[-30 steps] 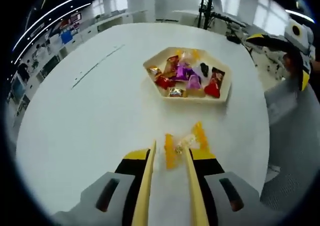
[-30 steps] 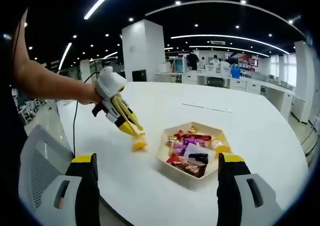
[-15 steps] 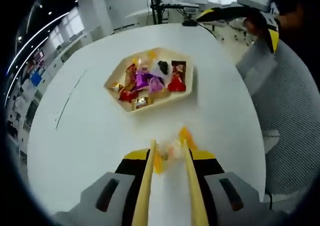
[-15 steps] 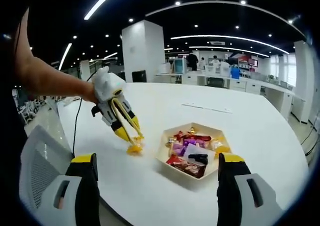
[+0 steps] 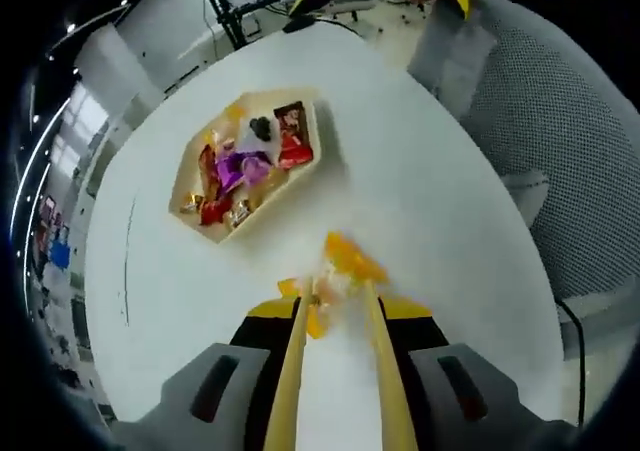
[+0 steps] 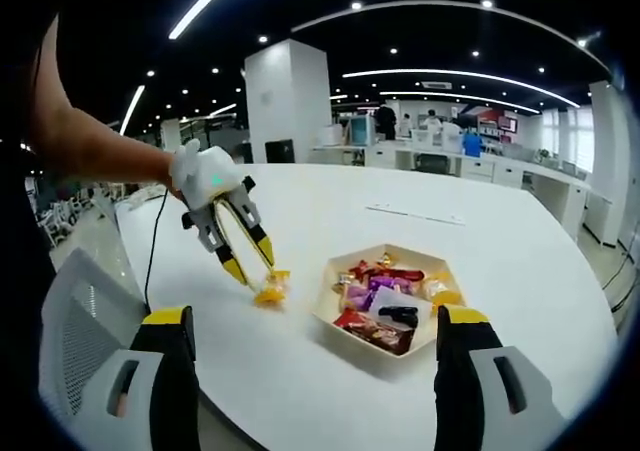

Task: Place the target food into the container with the food tongs after gripping and lifting it, then release it inside without dropping or visibly crushing the food.

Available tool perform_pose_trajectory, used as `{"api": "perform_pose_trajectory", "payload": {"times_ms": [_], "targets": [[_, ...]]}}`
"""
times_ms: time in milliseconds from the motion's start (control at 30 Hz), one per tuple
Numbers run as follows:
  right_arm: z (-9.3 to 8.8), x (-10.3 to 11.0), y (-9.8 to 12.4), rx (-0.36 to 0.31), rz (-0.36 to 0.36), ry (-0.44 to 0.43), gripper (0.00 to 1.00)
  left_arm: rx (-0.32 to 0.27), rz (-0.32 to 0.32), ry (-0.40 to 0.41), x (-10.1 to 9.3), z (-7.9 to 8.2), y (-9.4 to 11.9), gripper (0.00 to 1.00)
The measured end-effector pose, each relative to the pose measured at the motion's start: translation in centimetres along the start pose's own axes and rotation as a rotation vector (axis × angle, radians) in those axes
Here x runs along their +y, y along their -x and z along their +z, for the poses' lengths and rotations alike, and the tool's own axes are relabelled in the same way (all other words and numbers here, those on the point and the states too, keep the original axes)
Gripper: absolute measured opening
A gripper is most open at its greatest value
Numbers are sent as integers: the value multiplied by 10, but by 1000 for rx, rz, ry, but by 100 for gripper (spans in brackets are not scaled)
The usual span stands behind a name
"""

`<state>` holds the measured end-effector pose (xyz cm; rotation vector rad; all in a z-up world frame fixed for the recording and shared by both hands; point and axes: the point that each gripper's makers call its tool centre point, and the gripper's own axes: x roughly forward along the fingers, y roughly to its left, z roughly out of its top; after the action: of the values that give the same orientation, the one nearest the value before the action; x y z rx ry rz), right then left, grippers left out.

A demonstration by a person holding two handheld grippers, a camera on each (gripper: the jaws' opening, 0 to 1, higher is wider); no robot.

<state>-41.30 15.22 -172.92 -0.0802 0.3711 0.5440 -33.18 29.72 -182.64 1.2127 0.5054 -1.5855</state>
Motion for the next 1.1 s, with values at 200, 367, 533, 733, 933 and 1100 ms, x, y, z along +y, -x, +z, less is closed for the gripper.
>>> {"api": "perform_pose_trajectory", "payload": {"times_ms": [200, 367, 533, 733, 933, 1100], "targets": [[-1, 1, 0, 6, 2, 3, 99, 23, -38, 29, -1, -1, -7, 25], [-1, 0, 0, 8, -1, 1, 99, 24, 5, 229, 3, -3, -7, 22], [-1, -1, 1, 3, -8, 0, 98, -8, 56, 337, 6, -2, -7, 19], [-1, 1, 0, 4, 3, 3, 98, -24, 134, 473, 18, -12, 5, 17], [1, 2, 0, -2, 6, 2, 98, -53, 177, 547, 25, -19, 17, 16], [0, 4, 0, 2, 13, 7, 98, -59, 201, 580, 28, -21, 26, 16]]}}
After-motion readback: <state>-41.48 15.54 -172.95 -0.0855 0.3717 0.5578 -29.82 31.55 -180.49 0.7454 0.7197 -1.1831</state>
